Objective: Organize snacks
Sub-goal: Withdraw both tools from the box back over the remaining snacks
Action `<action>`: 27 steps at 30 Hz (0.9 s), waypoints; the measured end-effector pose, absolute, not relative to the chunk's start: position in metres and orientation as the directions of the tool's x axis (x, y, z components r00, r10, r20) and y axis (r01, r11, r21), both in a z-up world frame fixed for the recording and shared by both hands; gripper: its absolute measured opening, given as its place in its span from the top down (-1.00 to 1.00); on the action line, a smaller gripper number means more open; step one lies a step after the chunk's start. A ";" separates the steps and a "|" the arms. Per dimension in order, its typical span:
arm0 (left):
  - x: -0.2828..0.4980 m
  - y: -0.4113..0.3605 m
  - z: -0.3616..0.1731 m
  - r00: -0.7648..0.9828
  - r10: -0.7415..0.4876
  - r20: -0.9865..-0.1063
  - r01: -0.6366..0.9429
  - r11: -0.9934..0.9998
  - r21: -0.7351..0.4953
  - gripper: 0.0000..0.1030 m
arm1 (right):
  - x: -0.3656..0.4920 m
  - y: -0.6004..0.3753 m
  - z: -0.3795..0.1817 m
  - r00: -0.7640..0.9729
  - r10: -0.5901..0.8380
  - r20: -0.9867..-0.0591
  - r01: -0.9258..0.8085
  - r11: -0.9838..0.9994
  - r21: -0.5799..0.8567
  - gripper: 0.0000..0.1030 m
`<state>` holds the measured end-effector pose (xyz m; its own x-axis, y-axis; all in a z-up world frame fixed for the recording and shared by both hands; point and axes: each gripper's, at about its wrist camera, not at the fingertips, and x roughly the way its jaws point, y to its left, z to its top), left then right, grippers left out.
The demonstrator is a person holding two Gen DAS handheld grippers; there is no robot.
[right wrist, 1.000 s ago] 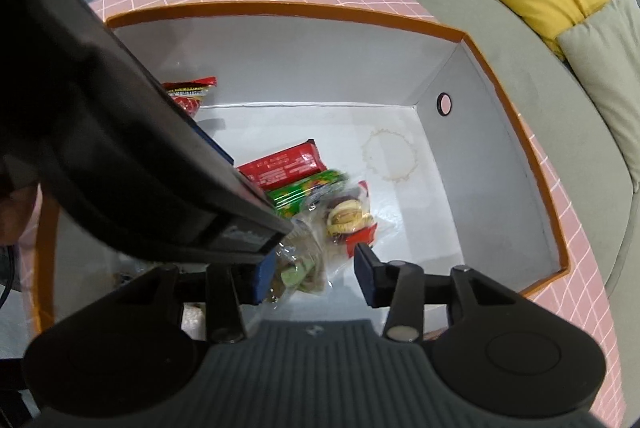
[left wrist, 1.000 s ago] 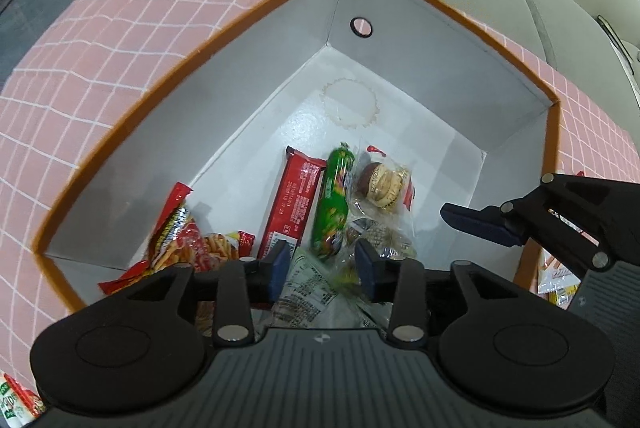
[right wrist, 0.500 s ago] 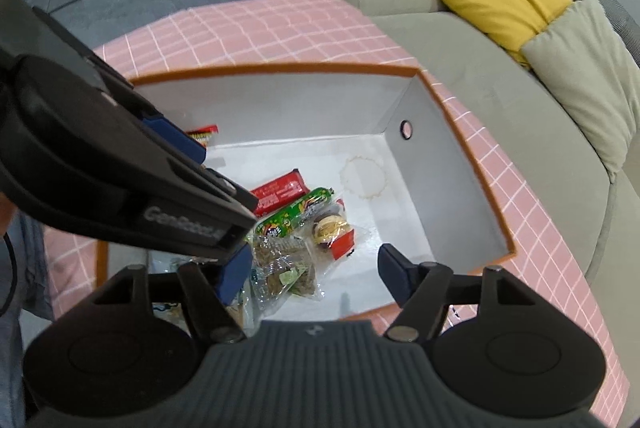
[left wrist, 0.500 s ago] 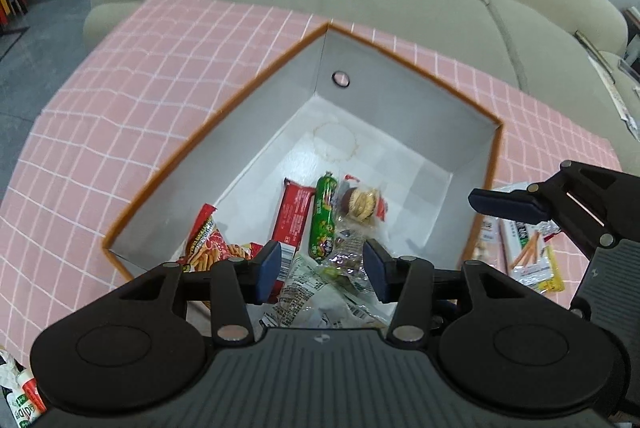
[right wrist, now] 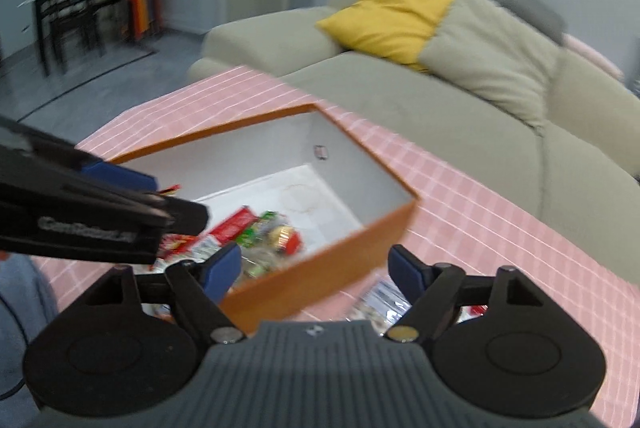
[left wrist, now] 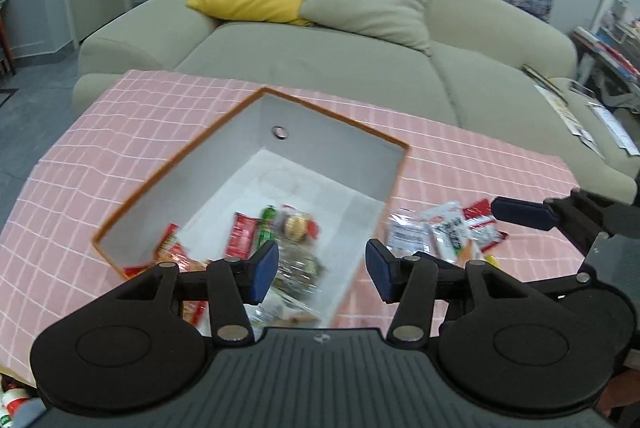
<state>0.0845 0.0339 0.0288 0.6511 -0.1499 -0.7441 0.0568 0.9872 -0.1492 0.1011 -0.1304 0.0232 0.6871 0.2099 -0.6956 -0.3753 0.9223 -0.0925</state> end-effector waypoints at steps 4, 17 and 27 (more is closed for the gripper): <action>0.072 0.013 0.024 0.664 -0.182 -0.725 0.101 0.983 -0.154 -0.15 | 0.080 -0.154 0.008 0.713 0.164 -0.682 -0.297 0.952 -0.081 -0.53; 0.069 -0.043 -0.026 0.574 -0.279 -0.770 0.223 0.958 -0.182 -0.15 | 0.051 -0.217 -0.052 0.697 0.002 -0.717 -0.092 0.992 -0.086 -0.53; 0.092 -0.059 -0.063 0.526 -0.258 -0.811 0.227 0.961 -0.158 -0.15 | 0.064 -0.258 -0.092 0.624 -0.059 -0.779 -0.002 0.997 -0.076 -0.54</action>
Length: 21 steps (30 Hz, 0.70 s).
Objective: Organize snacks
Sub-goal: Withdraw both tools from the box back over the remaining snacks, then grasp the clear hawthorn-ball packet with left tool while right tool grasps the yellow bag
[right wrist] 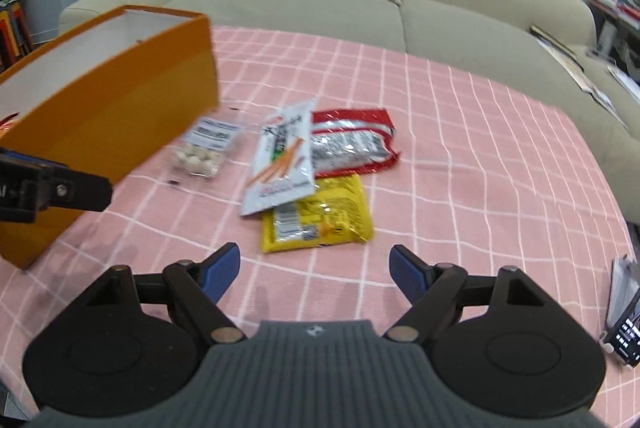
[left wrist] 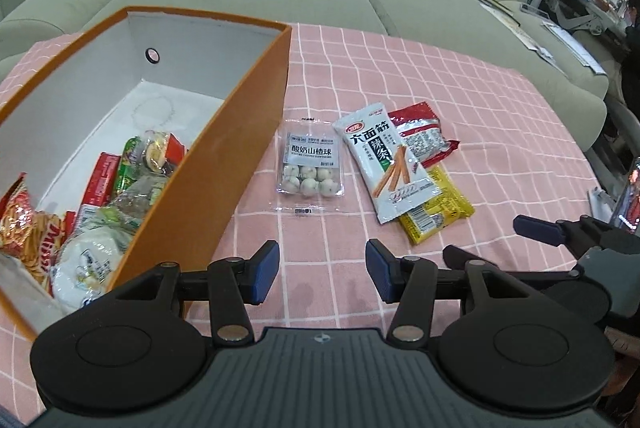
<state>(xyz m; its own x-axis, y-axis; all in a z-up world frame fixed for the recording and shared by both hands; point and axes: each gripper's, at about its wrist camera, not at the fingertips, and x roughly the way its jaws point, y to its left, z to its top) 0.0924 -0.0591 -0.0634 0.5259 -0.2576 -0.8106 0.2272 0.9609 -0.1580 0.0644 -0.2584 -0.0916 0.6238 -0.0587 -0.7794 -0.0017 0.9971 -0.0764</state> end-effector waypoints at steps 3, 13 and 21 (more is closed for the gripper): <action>0.100 -0.061 -0.070 0.518 -0.253 -0.817 0.225 0.962 -0.155 -0.15 | 0.072 -0.262 -0.097 0.618 -0.064 -0.783 0.003 0.997 -0.079 -0.53; 0.122 -0.068 -0.079 0.501 -0.270 -0.822 0.245 0.955 -0.164 -0.14 | 0.098 -0.263 -0.104 0.621 -0.013 -0.784 -0.045 0.998 -0.052 -0.32; 0.146 -0.085 -0.094 0.498 -0.243 -0.833 0.268 0.956 -0.118 -0.15 | 0.117 -0.268 -0.118 0.579 -0.012 -0.815 -0.080 0.994 -0.072 -0.46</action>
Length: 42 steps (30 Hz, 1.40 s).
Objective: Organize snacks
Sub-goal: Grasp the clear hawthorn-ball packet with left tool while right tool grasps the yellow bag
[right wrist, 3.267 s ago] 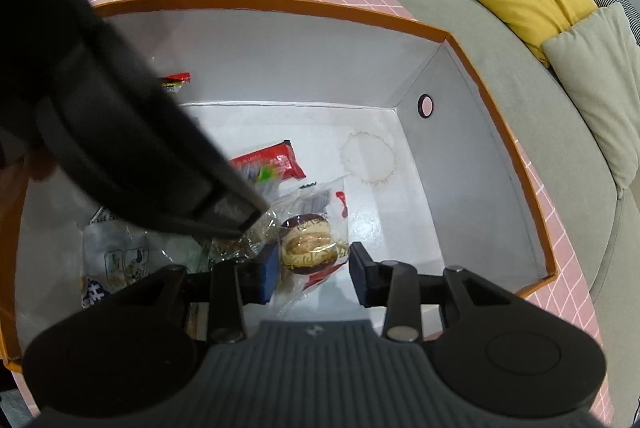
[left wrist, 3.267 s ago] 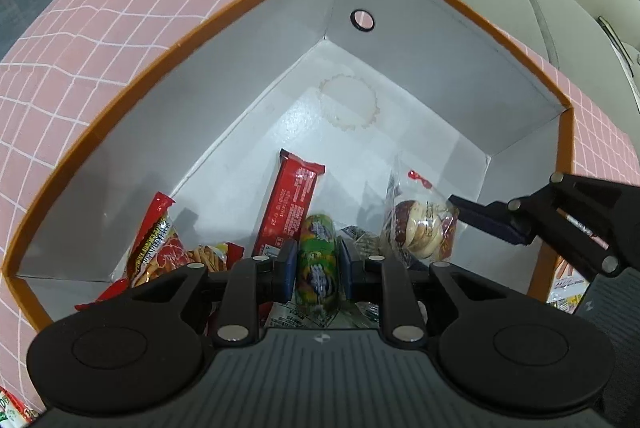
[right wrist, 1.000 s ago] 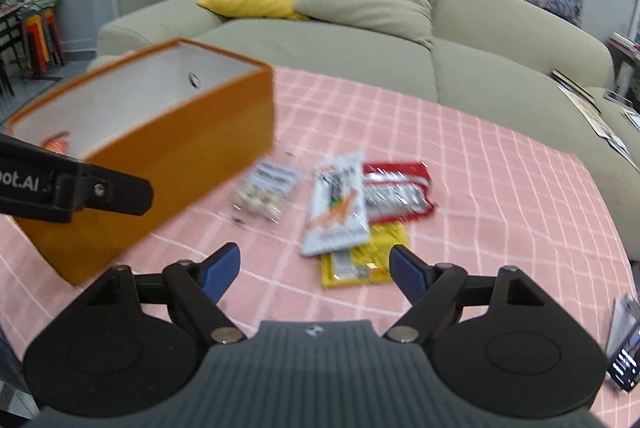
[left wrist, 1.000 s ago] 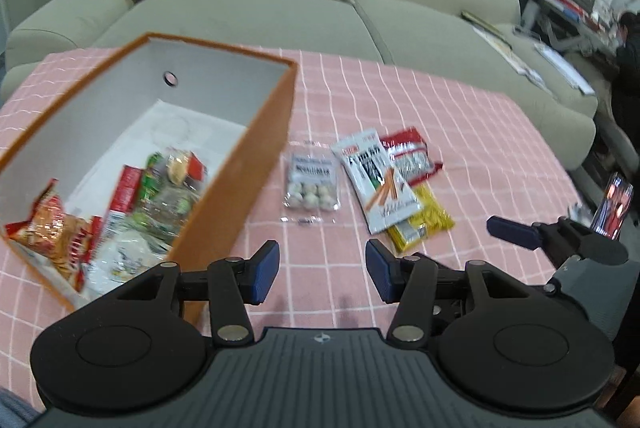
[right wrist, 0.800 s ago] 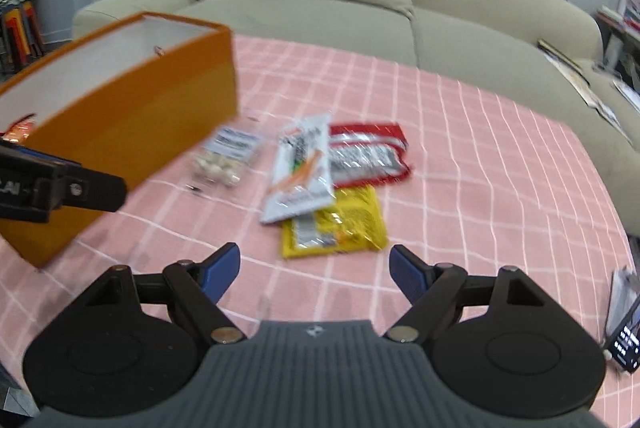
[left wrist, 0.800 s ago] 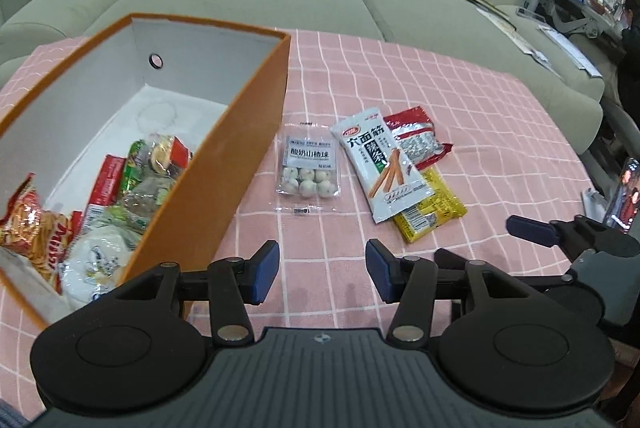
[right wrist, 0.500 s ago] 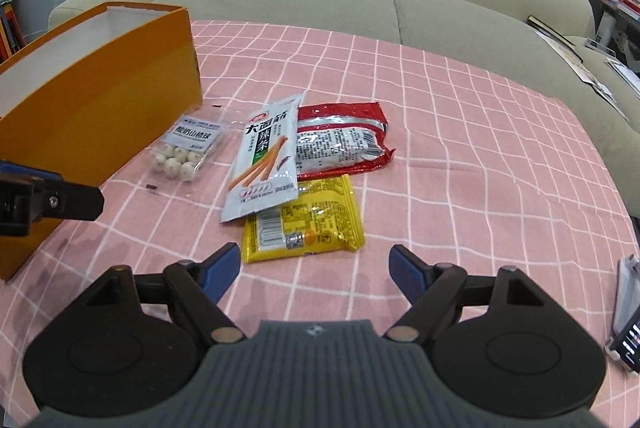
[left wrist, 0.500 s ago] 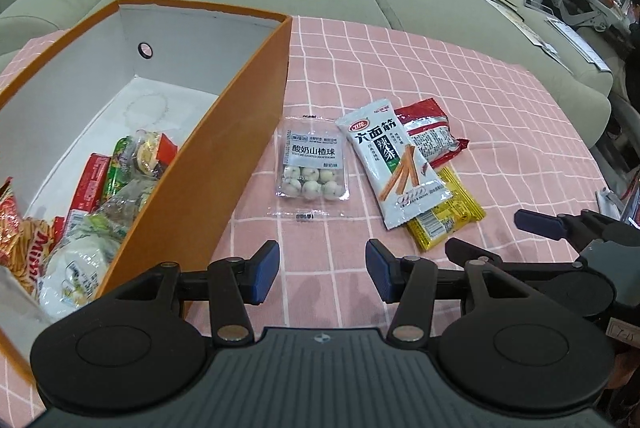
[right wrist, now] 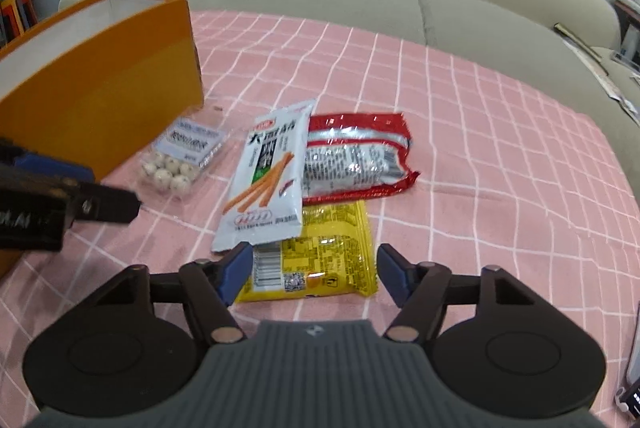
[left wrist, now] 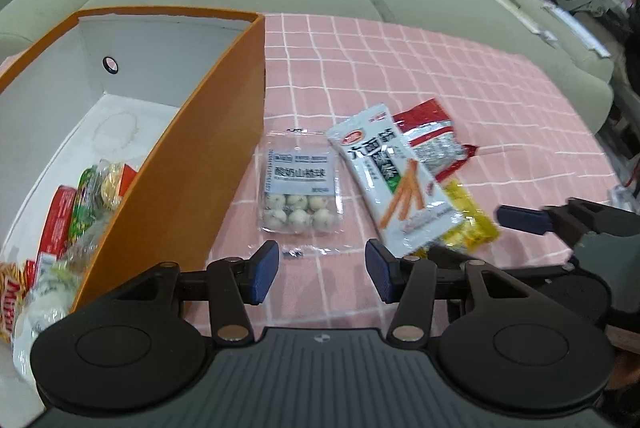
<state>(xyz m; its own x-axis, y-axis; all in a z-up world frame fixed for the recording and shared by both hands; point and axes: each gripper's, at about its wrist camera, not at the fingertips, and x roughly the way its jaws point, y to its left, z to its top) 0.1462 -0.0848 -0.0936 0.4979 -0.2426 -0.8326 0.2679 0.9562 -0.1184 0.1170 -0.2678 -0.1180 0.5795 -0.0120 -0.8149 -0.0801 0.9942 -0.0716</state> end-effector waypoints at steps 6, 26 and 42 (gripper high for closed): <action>0.165 -0.098 -0.111 0.506 -0.197 -0.840 0.255 0.964 -0.072 -0.42 | 0.123 -0.270 -0.131 0.553 -0.001 -0.833 -0.091 0.994 -0.061 -0.63; 0.181 -0.139 -0.127 0.600 -0.034 -0.799 0.314 0.929 0.196 0.19 | 0.120 -0.271 -0.131 0.565 0.052 -0.823 -0.098 0.995 -0.004 -0.15; 0.125 -0.141 -0.112 0.603 -0.115 -0.789 0.402 0.899 0.177 0.98 | 0.083 -0.273 -0.121 0.562 0.030 -0.827 -0.087 0.996 -0.022 -0.01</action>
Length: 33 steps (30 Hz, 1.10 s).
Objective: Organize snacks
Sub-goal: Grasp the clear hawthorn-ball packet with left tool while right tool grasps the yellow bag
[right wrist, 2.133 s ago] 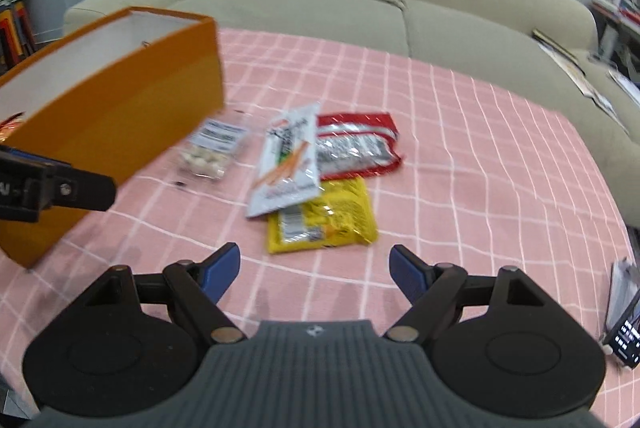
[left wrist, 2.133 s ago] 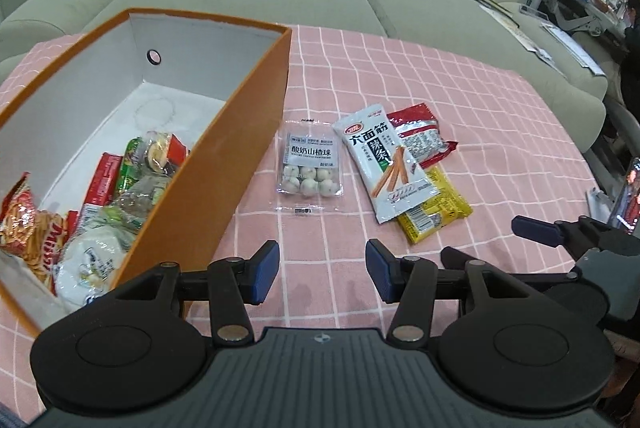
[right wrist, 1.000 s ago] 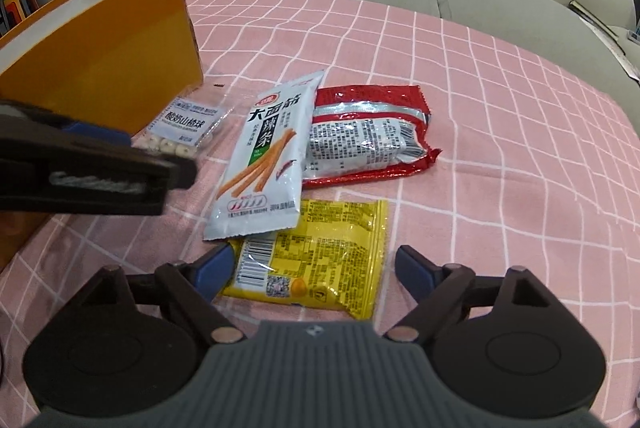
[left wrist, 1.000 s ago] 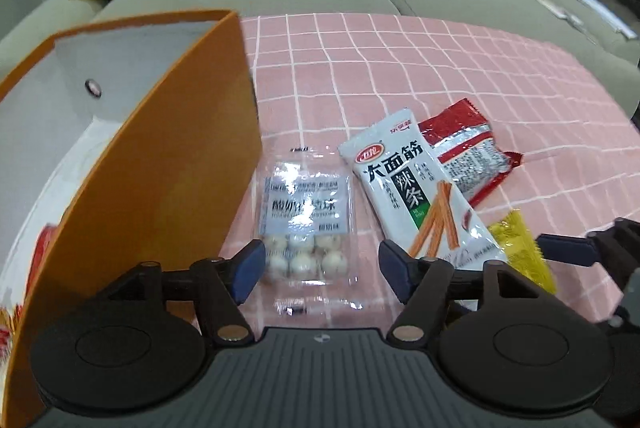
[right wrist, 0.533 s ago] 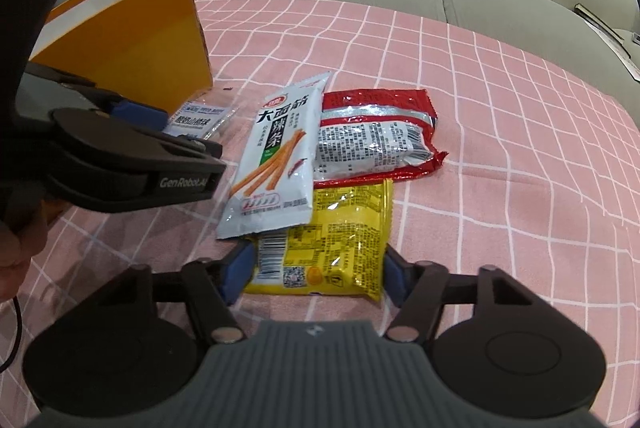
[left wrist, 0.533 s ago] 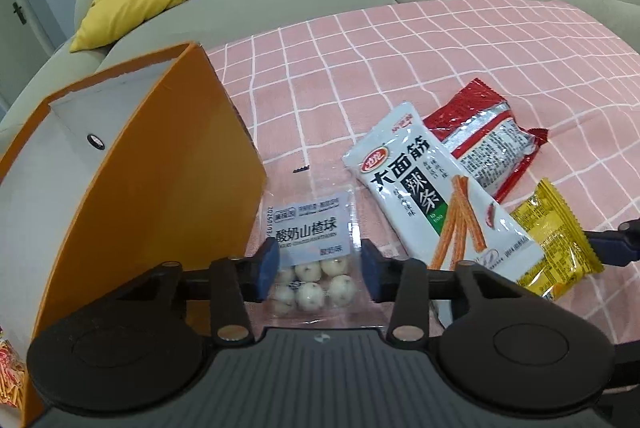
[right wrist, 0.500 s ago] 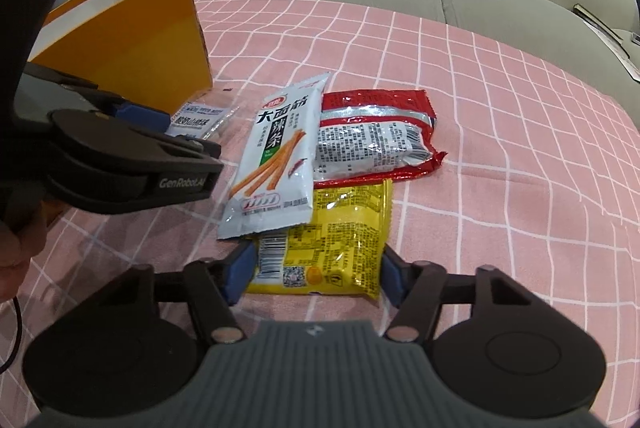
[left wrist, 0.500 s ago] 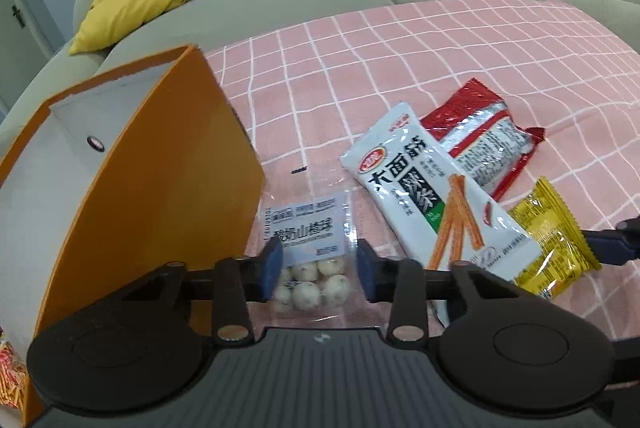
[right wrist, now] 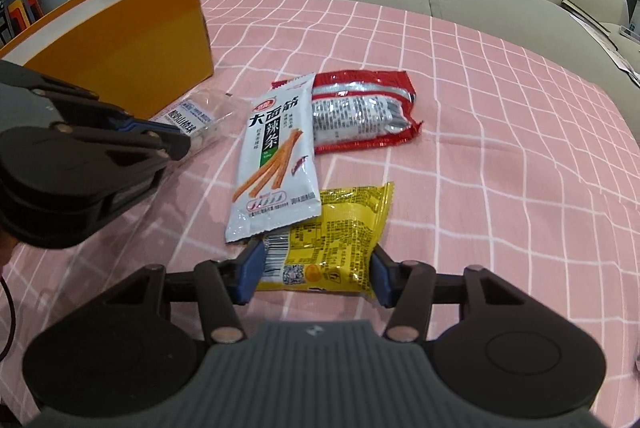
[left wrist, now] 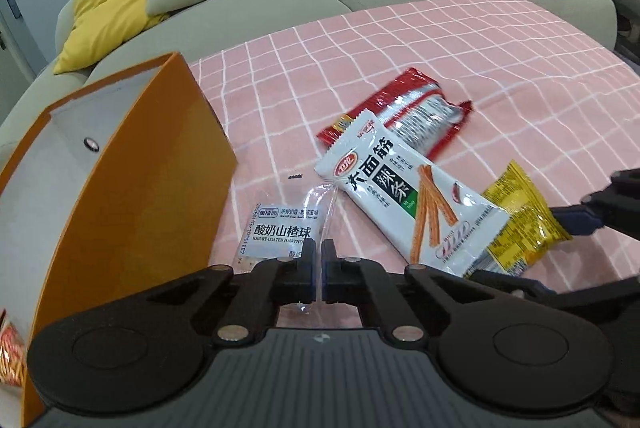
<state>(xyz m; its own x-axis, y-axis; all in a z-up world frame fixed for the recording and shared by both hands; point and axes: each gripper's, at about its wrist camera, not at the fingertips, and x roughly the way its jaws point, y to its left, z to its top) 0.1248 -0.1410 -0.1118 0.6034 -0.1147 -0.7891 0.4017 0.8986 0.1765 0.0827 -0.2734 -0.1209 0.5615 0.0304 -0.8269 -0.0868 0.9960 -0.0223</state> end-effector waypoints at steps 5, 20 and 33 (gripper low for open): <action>0.096 -0.135 -0.104 0.576 -0.148 -0.804 0.423 0.895 0.139 0.99 | 0.069 -0.271 -0.117 0.550 0.025 -0.834 -0.104 0.994 -0.038 -0.01; 0.062 -0.109 -0.090 0.508 -0.259 -0.822 0.441 0.897 -0.010 0.32 | 0.040 -0.259 -0.108 0.527 0.021 -0.849 -0.151 0.986 -0.069 -0.24; 0.095 -0.103 -0.107 0.453 -0.225 -0.863 0.464 0.886 0.013 -0.47 | 0.045 -0.224 -0.115 0.510 -0.044 -0.859 -0.151 0.979 -0.140 -0.83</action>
<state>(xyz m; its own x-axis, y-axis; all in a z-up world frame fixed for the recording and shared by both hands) 0.0952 -0.1026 -0.1074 0.4533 -0.2247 -0.8626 0.4643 0.8856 0.0133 0.0450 -0.2244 -0.1151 0.5096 -0.0441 -0.8593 -0.1513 0.9785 -0.1400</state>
